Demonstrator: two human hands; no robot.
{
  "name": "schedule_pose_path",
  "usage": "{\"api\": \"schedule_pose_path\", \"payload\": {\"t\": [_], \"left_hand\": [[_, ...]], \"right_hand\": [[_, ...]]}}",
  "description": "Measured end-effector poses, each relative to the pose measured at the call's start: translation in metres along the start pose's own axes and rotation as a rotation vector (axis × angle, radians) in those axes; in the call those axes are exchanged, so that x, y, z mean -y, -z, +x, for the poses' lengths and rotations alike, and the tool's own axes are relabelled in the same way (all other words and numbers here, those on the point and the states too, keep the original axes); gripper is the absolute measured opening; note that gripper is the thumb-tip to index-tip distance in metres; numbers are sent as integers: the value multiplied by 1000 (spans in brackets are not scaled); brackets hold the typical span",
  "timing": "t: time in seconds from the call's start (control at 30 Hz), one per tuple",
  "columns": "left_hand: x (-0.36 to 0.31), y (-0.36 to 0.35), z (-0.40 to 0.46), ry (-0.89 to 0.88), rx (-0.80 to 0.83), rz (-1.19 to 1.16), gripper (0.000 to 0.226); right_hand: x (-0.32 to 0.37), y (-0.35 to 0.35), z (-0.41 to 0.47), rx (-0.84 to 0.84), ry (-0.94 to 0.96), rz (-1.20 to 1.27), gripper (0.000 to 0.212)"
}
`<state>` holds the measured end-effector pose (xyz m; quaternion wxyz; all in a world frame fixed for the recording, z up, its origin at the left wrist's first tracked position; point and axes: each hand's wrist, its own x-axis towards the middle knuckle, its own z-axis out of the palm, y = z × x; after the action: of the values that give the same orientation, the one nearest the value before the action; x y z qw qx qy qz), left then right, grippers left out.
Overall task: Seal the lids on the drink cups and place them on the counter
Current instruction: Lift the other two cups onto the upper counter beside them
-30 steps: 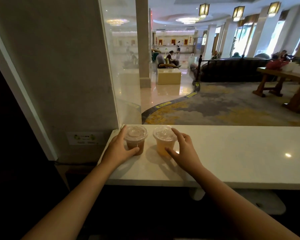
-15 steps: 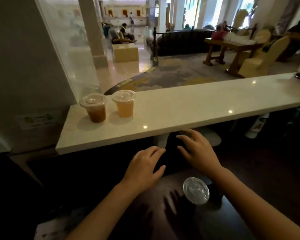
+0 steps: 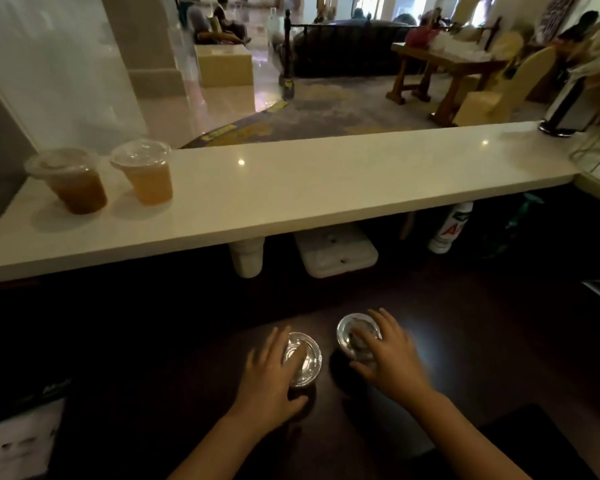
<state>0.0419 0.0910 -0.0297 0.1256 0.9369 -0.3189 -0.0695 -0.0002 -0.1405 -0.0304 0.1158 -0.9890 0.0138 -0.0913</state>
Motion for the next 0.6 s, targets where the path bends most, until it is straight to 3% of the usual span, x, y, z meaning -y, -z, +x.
{"api": "schedule_pose_path", "payload": {"t": [0.3,0.5,0.6], "left_hand": [[-4,-45,-8,168,-194,0,76],[-19,-60,-13,211,-302,-250,85],[-22,-64,-8,207,-394,-310,87]], "right_hand": [[-19,-23,-3,-45,62,125,64],[-18,-39,-18,-89,-12,245,76],[-16,-49,-23,-94,-70,391,71]]}}
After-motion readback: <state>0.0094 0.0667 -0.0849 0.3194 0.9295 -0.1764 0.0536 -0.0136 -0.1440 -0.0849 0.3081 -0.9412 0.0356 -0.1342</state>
